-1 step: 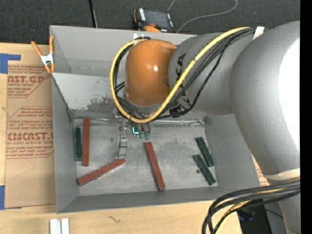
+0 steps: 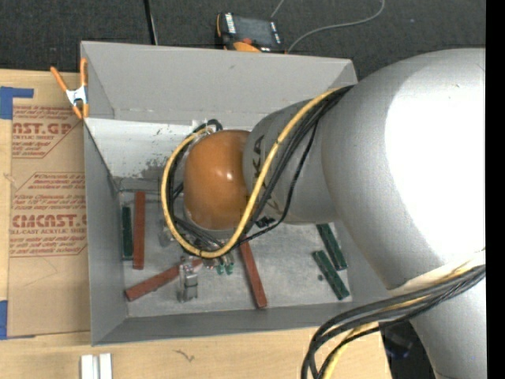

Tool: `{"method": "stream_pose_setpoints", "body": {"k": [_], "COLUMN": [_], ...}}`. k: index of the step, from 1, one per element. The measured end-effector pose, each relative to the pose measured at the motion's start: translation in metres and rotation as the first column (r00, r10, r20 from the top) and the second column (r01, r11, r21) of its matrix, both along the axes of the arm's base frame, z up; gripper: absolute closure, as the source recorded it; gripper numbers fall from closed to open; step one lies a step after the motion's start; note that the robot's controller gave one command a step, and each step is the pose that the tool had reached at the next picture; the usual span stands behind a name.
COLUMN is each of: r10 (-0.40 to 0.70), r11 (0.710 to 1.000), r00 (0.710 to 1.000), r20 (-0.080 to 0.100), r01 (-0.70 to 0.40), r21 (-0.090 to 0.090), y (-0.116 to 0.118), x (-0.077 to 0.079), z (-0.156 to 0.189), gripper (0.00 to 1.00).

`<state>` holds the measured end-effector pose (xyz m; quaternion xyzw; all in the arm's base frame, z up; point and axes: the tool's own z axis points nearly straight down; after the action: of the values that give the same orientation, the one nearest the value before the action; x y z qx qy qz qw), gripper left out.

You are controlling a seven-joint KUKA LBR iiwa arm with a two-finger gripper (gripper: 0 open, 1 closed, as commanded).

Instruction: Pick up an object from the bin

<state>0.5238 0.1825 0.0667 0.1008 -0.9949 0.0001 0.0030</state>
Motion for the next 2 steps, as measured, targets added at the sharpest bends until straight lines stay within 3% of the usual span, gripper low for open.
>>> {"method": "stream_pose_setpoints", "body": {"k": [1,2], "r10": [-0.002,-0.054], "r11": [1.000,0.999], "r00": [1.000,0.998], "r20": [0.006,0.014], "r01": [0.002,0.053], "r21": [0.001,0.005], "y": [-0.001,-0.008], "x": [0.002,0.002], "z": [0.003,0.156], "gripper": [1.00,1.00]}}
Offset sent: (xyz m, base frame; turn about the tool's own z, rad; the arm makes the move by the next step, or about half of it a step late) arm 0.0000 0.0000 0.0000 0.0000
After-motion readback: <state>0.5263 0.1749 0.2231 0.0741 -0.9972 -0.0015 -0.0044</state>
